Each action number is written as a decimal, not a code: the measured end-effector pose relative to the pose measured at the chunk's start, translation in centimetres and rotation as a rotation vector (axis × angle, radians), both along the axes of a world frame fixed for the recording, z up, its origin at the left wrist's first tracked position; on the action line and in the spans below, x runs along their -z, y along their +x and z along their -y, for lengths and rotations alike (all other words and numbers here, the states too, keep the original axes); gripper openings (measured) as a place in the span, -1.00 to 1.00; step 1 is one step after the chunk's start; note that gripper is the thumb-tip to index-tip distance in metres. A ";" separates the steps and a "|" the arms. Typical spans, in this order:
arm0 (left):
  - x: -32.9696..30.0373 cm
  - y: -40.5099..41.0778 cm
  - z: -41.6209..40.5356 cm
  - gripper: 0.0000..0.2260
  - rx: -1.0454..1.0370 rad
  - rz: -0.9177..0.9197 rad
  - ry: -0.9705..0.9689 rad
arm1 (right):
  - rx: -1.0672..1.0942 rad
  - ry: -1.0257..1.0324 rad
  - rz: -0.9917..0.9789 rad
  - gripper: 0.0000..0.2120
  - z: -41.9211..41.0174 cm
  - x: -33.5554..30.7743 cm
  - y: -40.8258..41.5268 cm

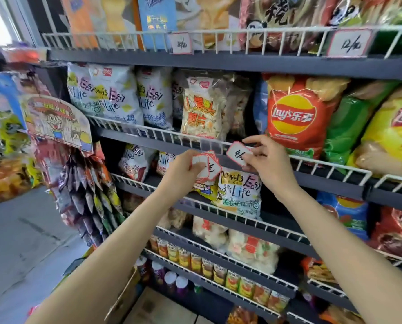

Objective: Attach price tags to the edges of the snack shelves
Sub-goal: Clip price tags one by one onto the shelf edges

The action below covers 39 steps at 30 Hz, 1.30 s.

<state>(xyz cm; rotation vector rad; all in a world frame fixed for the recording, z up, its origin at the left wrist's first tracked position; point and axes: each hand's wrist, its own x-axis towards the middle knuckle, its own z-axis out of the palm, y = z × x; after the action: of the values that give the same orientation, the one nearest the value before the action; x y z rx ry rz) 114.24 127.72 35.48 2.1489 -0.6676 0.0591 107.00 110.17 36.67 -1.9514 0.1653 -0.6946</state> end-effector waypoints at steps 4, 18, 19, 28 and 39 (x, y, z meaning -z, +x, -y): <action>-0.2 4.1 -1.1 -0.71 0.040 -0.057 0.051 | 0.151 -0.306 0.051 -0.91 -1.9 0.0 3.8; 0.9 10.2 1.5 -0.57 0.292 -0.201 0.044 | 0.516 -0.730 -0.044 -0.88 -4.1 0.5 7.1; 1.1 10.4 1.6 -0.56 0.295 -0.218 0.031 | 0.517 -0.725 -0.044 -0.88 -4.0 0.5 7.1; 0.8 10.0 0.7 -0.56 0.325 -0.149 -0.008 | 0.538 -0.720 -0.010 -0.87 -3.6 0.2 7.7; 0.9 10.7 -0.8 -0.61 0.396 -0.133 -0.018 | 0.492 -0.772 0.059 -0.85 -3.7 0.2 8.5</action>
<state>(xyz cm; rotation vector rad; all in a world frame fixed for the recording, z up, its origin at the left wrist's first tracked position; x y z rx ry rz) 124.90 128.48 34.54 1.9473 -0.9942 -0.2867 115.46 113.91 36.50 -2.6520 0.3931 -1.2735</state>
